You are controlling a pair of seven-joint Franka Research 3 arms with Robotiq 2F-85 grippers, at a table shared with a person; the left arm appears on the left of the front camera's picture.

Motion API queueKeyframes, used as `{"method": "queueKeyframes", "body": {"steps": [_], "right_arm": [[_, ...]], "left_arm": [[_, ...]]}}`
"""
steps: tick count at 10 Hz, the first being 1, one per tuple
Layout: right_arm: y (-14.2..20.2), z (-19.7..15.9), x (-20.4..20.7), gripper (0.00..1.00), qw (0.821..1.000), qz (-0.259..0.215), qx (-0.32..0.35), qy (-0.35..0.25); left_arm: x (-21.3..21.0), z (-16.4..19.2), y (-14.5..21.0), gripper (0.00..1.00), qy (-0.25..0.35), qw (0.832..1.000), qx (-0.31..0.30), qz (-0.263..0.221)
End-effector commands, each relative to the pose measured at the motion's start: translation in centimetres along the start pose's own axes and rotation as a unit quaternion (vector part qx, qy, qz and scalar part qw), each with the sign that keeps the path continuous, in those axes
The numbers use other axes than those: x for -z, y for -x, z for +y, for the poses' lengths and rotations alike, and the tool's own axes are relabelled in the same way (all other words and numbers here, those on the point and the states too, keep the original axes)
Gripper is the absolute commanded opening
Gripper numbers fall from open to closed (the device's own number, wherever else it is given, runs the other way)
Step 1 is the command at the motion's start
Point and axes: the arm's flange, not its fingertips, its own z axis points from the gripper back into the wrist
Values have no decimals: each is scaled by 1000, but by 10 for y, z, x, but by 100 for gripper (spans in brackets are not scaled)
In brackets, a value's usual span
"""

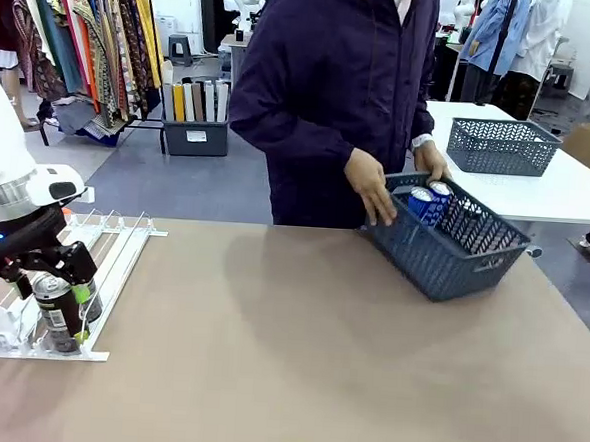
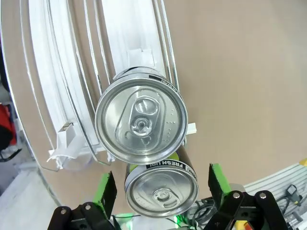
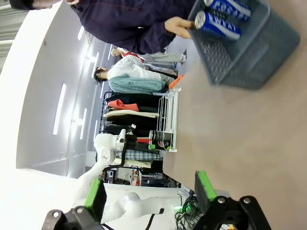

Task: Retrieve and store the cans from the dispenser.
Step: Pick up one can from the Automatic Can Dispenser and place it in the middle of the table.

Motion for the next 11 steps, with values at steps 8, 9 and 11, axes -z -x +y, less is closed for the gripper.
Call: {"method": "queueKeyframes", "body": {"steps": [8,9,11], "right_arm": [[-2,2,0,100,1000,-2,-12,-6],[-2,2,0,100,1000,-2,-12,-6],[-2,2,0,100,1000,-2,-12,-6]], "left_arm": [[-2,-3,-6,0,-16,1000,-12,-21],[-14,-3,-1,0,-12,999,-7,-30],[-75,-9,23,0,-19,997,16,-68]]}}
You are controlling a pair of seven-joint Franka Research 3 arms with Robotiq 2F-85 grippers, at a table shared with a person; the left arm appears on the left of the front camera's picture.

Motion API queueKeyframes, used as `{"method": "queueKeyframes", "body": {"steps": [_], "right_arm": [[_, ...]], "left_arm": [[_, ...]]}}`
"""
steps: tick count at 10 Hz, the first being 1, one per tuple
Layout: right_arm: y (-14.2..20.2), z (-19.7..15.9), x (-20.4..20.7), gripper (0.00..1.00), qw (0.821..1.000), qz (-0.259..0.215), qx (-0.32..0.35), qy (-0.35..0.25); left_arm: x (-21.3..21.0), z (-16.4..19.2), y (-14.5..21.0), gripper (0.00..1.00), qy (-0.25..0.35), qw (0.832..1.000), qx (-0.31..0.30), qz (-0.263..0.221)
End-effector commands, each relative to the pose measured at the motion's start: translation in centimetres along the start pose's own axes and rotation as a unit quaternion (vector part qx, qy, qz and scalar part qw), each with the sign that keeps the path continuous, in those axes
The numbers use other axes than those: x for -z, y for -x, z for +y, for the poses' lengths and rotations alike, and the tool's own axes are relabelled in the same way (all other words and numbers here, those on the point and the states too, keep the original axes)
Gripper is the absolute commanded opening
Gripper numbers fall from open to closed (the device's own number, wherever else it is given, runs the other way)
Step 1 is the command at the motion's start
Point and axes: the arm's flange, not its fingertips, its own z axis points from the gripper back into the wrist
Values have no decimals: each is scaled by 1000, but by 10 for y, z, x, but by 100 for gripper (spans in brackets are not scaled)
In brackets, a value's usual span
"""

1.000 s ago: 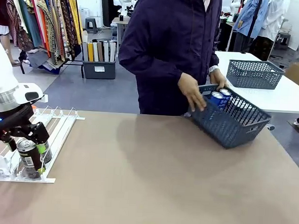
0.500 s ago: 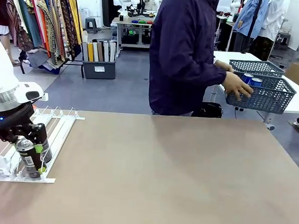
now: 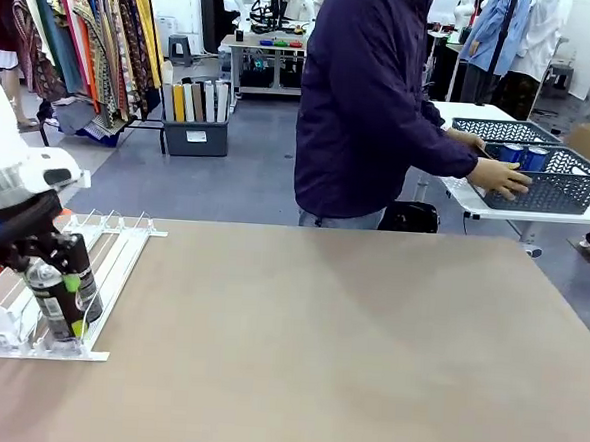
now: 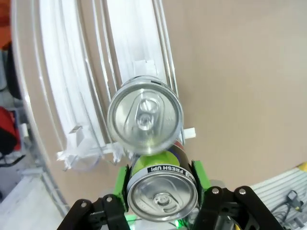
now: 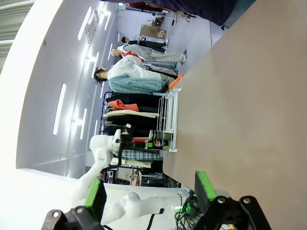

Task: Retrieve and store the cans from the dispenser.
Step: Pick up one can from the Automatic Can Dispenser and place it in the middle of the table.

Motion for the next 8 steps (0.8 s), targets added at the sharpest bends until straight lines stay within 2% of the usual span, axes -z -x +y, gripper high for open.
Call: {"method": "queueKeyframes", "body": {"steps": [1,3,5,6,7,8], "right_arm": [[-2,2,0,100,1000,-2,-12,-6],[-2,2,0,100,1000,-2,-12,-6],[-2,2,0,100,1000,-2,-12,-6],[-2,2,0,100,1000,-2,-12,-6],[-2,2,0,100,1000,-2,-12,-6],[-2,2,0,100,1000,-2,-12,-6]], "left_arm": [[-81,-4,26,0,-21,998,21,-58],[-147,-5,57,0,-17,989,66,-131],[-184,-8,93,0,-26,974,87,-207],[-193,-3,103,0,-14,968,96,-230],[-195,4,105,0,-6,966,70,-247],[-190,13,105,0,12,968,54,-243]]}}
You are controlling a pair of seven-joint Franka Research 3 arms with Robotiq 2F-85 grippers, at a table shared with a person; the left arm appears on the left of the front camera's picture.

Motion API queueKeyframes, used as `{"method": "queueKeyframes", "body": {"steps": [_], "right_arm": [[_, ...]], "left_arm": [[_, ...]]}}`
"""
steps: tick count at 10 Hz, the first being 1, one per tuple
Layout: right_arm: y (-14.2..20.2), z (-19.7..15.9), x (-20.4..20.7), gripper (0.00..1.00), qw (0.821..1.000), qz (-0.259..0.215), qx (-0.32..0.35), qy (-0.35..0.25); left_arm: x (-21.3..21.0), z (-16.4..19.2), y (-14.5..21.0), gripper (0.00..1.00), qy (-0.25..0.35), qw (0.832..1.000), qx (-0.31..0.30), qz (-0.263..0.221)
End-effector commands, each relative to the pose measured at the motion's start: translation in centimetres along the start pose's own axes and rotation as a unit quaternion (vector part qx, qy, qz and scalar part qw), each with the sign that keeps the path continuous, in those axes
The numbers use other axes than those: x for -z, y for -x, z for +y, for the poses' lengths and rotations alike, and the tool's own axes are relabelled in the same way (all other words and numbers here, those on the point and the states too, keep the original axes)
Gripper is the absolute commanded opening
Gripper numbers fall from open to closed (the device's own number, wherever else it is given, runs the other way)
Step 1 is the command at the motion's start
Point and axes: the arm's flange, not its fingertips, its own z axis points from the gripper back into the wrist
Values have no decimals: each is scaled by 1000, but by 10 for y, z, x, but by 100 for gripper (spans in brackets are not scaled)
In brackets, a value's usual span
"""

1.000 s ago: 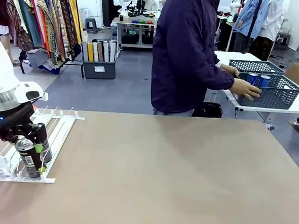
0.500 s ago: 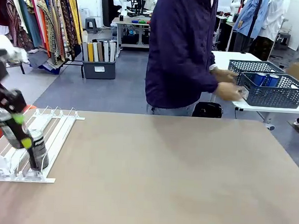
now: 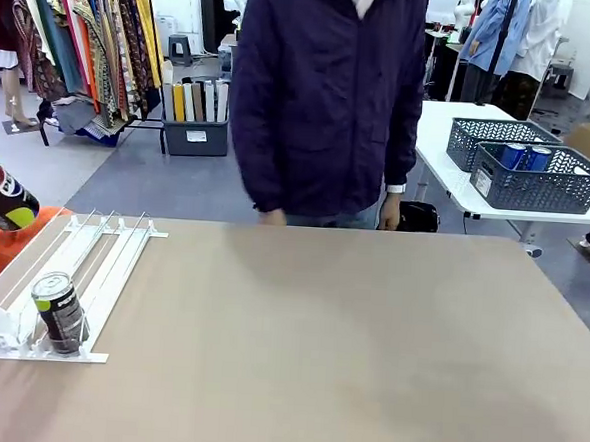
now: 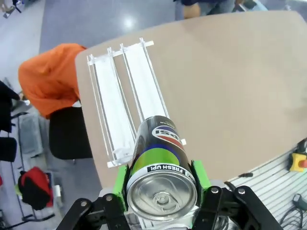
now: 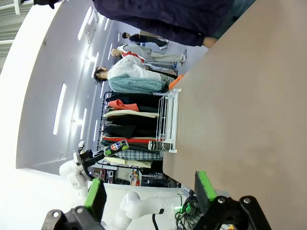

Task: Retrieve and store the cans from the dispenser.
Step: Pick up one can from the Automatic Can Dispenser and place it in the middle of the table.

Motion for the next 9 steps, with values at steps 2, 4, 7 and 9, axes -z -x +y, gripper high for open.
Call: {"method": "queueKeyframes", "body": {"steps": [2,4,7,9], "right_arm": [[-2,2,0,100,1000,-2,-12,-6],[-2,2,0,100,1000,-2,-12,-6],[-2,2,0,100,1000,-2,-12,-6],[-2,2,0,100,1000,-2,-12,-6]], "left_arm": [[0,0,0,0,0,1000,0,0],[0,0,0,0,0,1000,0,0],[24,-16,-16,0,17,1000,5,10],[71,-94,-85,0,58,995,77,25]]}}
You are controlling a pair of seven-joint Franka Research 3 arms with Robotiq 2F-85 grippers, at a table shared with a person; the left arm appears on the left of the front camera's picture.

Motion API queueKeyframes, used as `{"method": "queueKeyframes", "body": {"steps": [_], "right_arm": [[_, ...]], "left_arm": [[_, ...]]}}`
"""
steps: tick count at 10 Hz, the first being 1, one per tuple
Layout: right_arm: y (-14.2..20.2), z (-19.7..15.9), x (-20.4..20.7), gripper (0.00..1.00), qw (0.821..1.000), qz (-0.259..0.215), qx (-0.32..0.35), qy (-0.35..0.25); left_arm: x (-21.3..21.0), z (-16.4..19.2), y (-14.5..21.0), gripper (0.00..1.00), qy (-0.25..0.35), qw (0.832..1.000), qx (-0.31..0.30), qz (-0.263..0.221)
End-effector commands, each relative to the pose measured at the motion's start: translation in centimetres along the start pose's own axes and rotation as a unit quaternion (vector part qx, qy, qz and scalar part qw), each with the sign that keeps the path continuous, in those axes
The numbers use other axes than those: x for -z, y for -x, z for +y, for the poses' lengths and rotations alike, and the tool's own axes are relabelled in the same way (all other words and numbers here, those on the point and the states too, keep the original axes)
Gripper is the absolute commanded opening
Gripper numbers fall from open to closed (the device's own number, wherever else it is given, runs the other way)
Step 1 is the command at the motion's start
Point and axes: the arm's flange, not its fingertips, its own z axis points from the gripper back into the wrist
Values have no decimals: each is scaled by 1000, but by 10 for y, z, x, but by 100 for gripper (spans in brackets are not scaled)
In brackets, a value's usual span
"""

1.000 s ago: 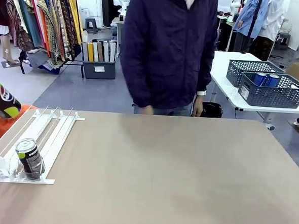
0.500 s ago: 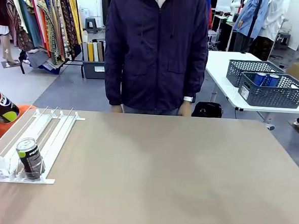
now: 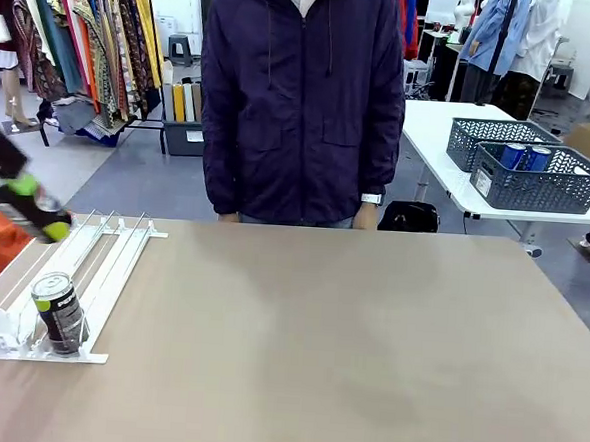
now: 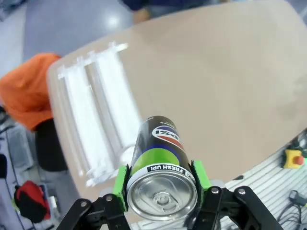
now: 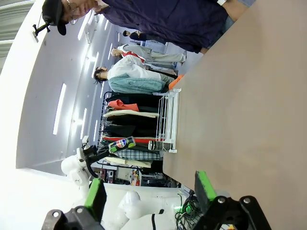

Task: Retrieve and store the cans from the dispenser.
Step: Pick up one can from the Automatic Can Dispenser and place it in the middle of the table.

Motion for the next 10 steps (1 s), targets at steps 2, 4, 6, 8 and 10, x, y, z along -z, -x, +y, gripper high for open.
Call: {"method": "queueKeyframes", "body": {"steps": [2,4,6,8,10], "right_arm": [[-2,2,0,100,1000,-2,-12,-6],[-2,2,0,100,1000,-2,-12,-6],[-2,2,0,100,1000,-2,-12,-6],[-2,2,0,100,1000,-2,-12,-6],[-2,2,0,100,1000,-2,-12,-6]], "left_arm": [[88,-130,-116,0,36,991,118,59],[168,-220,-144,0,58,972,189,126],[229,-274,-153,0,48,957,230,171],[257,-287,-146,0,59,953,222,199],[278,-294,-134,0,74,946,220,225]]}}
